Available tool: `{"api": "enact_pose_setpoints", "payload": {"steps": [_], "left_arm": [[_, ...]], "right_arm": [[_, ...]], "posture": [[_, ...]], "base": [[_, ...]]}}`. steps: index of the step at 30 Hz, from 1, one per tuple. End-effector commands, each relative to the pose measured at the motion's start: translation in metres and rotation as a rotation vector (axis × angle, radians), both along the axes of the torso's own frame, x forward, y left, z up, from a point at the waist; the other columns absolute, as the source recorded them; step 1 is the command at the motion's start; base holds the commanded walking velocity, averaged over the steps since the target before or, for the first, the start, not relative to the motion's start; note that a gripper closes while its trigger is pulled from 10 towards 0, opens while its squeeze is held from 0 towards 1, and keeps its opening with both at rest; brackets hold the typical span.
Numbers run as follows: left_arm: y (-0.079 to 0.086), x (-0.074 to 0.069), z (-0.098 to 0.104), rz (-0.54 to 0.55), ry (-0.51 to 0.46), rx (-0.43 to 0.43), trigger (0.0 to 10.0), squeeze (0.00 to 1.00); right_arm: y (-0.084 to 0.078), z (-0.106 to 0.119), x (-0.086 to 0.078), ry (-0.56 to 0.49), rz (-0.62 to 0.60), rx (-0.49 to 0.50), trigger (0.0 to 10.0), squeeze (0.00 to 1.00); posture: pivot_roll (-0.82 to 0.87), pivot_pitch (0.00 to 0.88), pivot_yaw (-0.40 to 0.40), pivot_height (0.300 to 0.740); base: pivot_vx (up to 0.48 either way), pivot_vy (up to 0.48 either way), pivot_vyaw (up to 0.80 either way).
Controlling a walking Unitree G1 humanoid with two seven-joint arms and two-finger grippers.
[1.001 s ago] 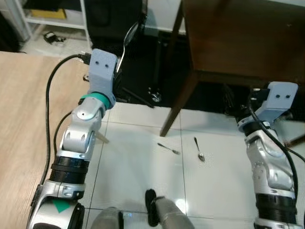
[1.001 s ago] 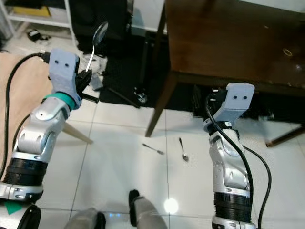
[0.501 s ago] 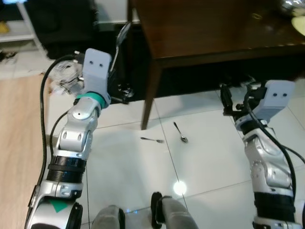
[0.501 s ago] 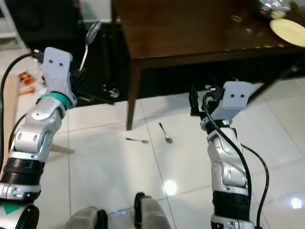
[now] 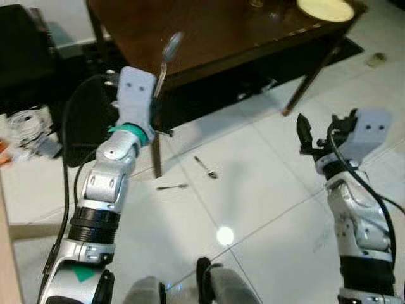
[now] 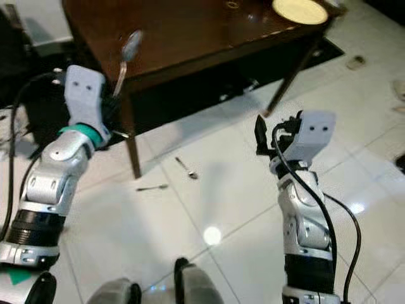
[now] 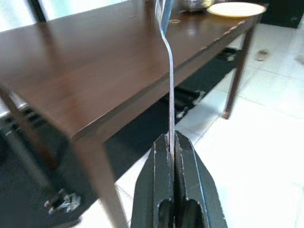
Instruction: Setting the table
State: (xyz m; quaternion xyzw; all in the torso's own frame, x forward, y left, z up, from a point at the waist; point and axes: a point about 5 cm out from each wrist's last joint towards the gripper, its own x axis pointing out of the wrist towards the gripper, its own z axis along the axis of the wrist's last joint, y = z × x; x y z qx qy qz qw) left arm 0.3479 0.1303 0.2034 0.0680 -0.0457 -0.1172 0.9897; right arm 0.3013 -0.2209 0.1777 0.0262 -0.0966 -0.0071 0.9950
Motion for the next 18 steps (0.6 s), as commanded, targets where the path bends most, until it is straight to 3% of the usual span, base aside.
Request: {"api": "enact_pose_setpoints", "payload": {"steps": [1,18], "left_arm": [[0.0012,-0.0006,-0.0029,0.003,0.007,0.006,10.0,0.0],[-0.0013,-0.0012,-0.0029,-0.013,0.009,-0.011,10.0,0.0]], "right_arm": [[-0.0016,-0.0064,-0.0023,0.022,-0.009,0.005,10.0,0.0],[-0.0015,-0.0068,-0.0026,0.024,-0.009,0.003,10.0,0.0]], "posture": [[0.11,0.098,0.009,0.74],[0.11,0.105,0.011,0.74]], "base": [[0.0,0.0,-0.8],[0.0,0.0,-0.8]]}}
